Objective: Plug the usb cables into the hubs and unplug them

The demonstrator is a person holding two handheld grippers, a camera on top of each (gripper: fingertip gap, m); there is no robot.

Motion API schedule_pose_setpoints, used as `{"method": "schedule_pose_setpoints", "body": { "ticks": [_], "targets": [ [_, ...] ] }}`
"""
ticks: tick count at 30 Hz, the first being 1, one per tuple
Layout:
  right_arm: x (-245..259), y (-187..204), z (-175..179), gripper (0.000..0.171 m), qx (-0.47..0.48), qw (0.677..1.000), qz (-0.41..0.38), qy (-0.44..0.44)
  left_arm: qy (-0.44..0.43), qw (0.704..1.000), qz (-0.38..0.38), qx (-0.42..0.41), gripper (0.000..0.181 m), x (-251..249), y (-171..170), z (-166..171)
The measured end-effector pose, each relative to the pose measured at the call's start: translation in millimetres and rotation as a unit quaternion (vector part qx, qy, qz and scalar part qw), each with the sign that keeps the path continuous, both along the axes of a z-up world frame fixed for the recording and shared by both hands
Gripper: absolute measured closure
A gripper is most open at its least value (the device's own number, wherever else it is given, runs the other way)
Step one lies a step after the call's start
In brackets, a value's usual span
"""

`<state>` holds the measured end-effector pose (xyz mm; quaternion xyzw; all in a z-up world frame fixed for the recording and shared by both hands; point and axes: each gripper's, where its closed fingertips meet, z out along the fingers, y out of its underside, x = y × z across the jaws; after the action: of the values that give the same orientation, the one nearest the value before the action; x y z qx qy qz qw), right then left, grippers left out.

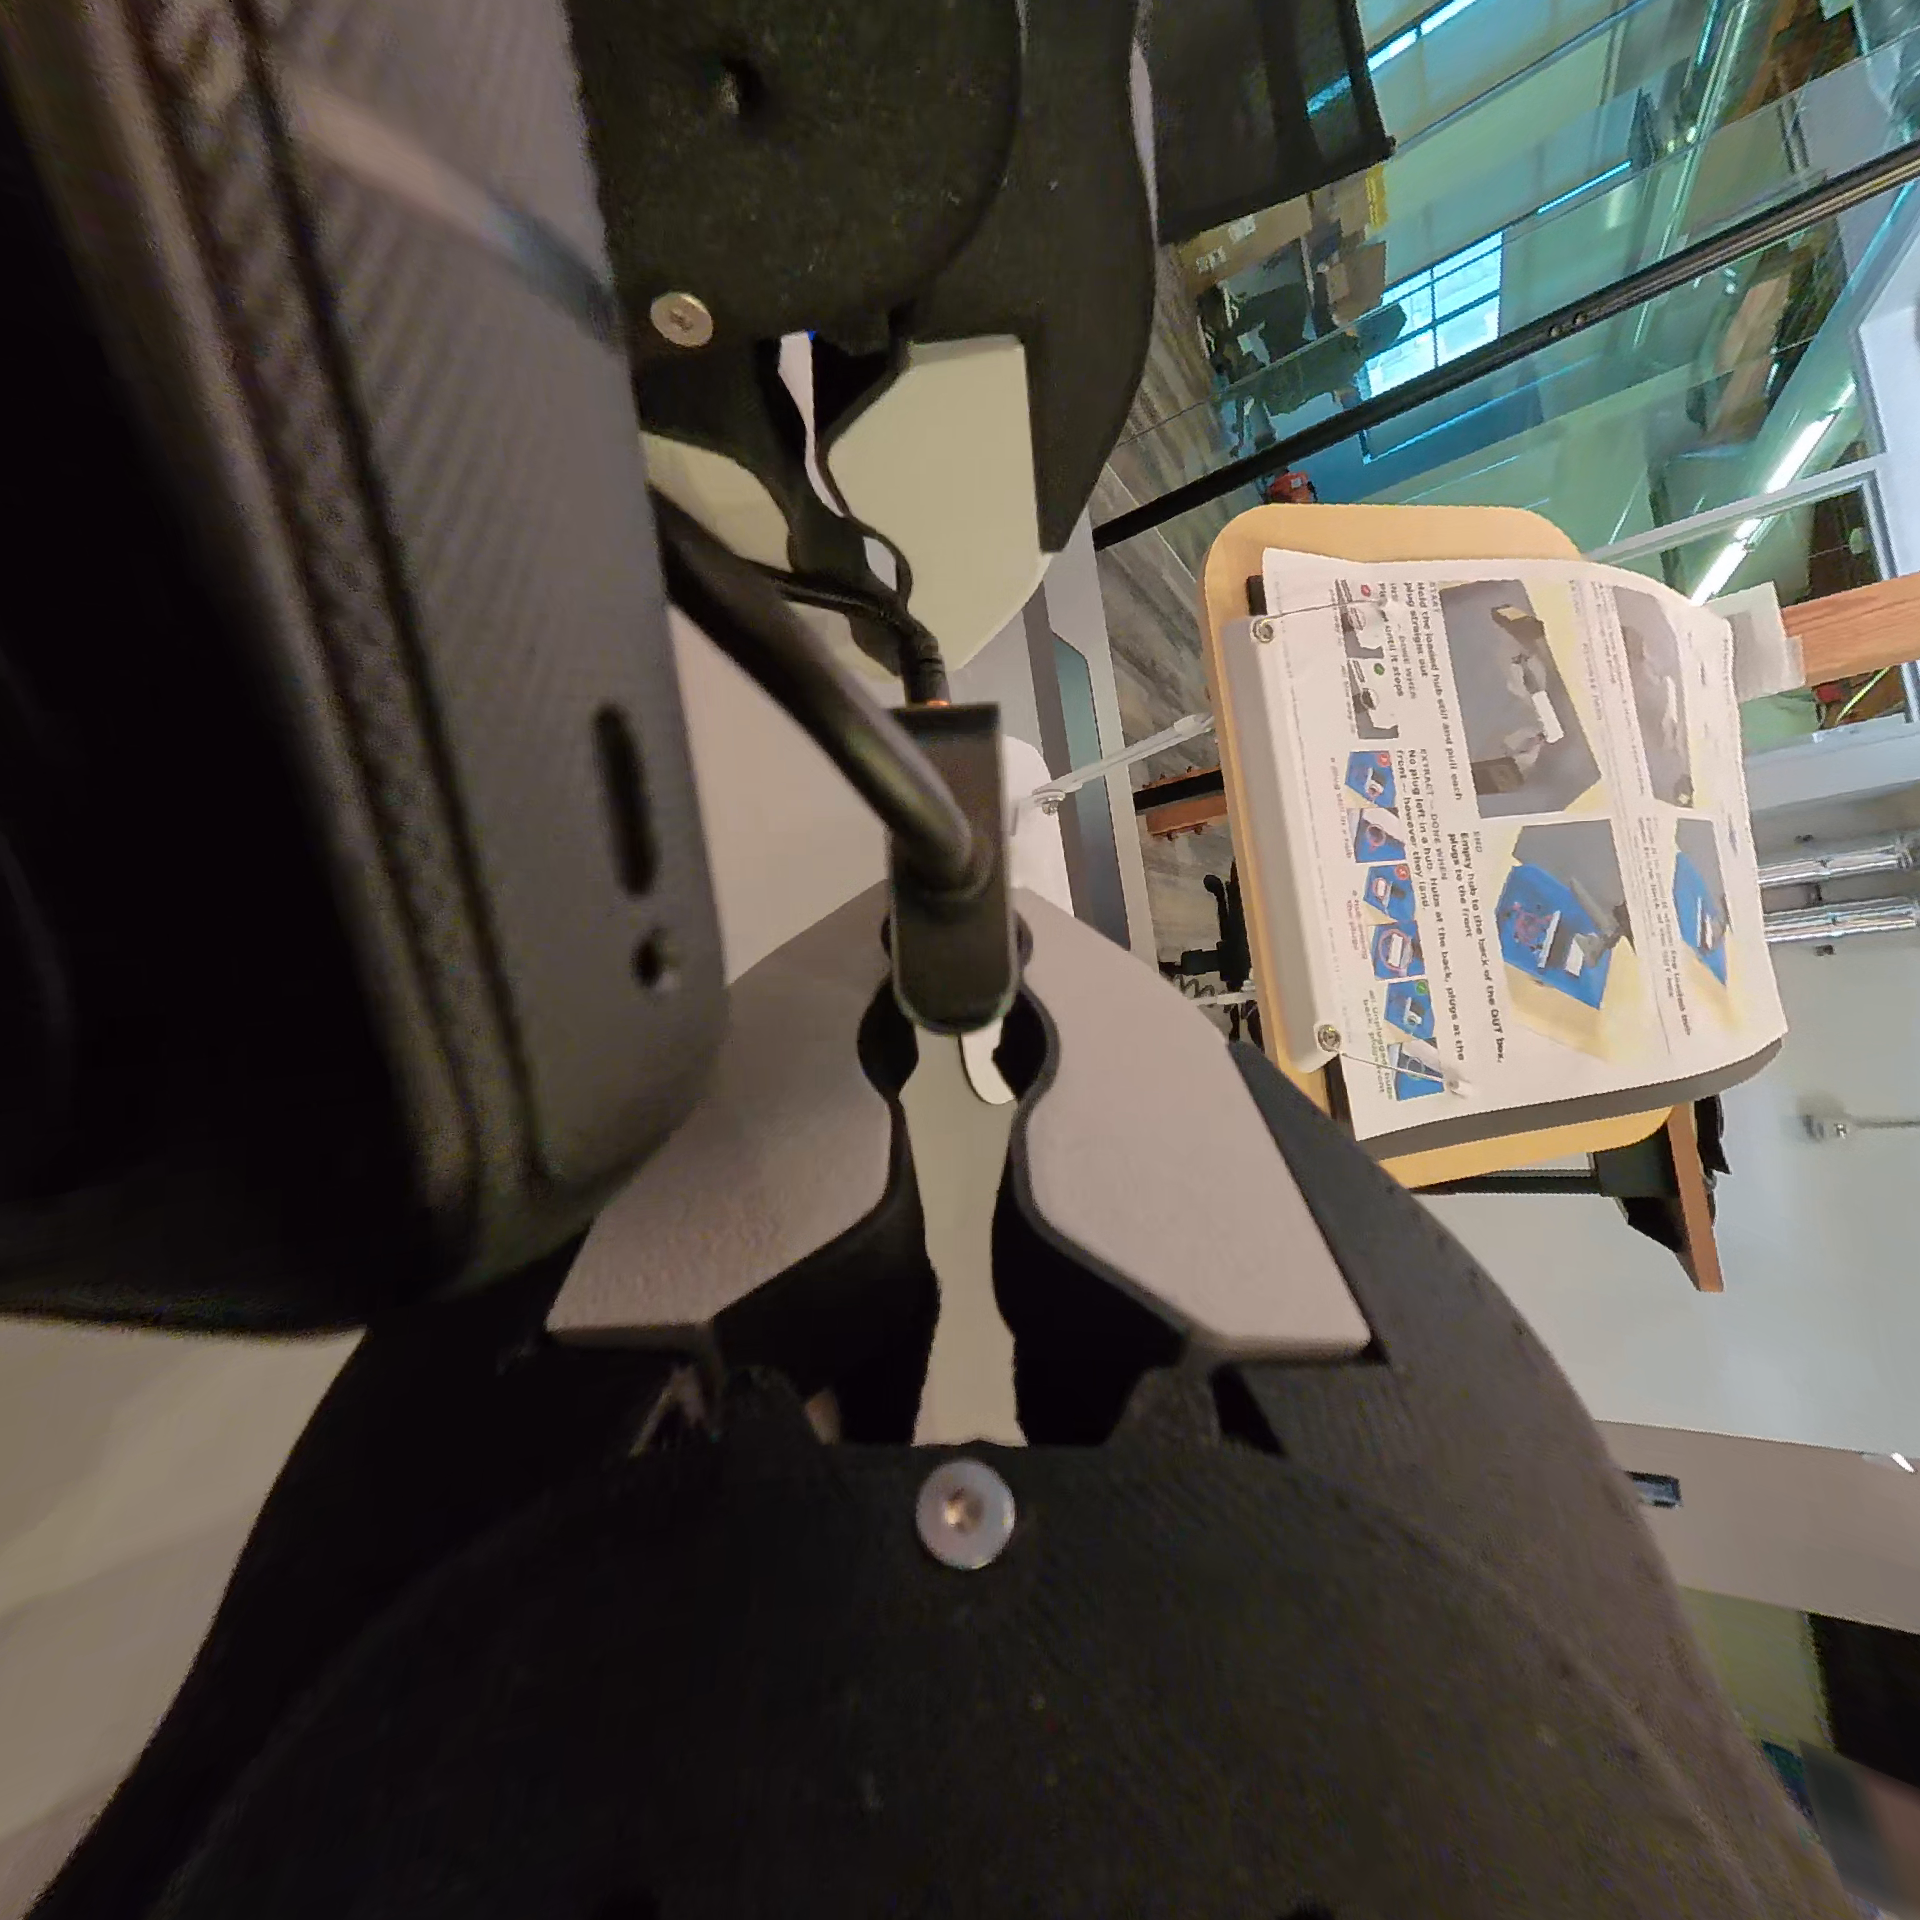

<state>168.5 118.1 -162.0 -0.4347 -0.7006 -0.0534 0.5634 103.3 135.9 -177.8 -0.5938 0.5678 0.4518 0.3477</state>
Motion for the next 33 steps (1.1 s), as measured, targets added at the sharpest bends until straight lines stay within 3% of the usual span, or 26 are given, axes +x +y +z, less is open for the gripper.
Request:
{"method": "schedule_pose_setpoints", "body": {
  "ticks": [22, 33],
  "targets": [
    [-2, -5, 5, 0.160, 0.018, 1.000, 0.015, 0.005, -0.004, 1.000, -0.021, -0.009, 0.178, 6, -2, -3],
    [1, -3, 11, 0.160, -0.007, 1.000, 0.016, 0.025, -0.016, 0.998, -0.054, 0.025, 0.179, 14, -2, 12]
  ]
}}
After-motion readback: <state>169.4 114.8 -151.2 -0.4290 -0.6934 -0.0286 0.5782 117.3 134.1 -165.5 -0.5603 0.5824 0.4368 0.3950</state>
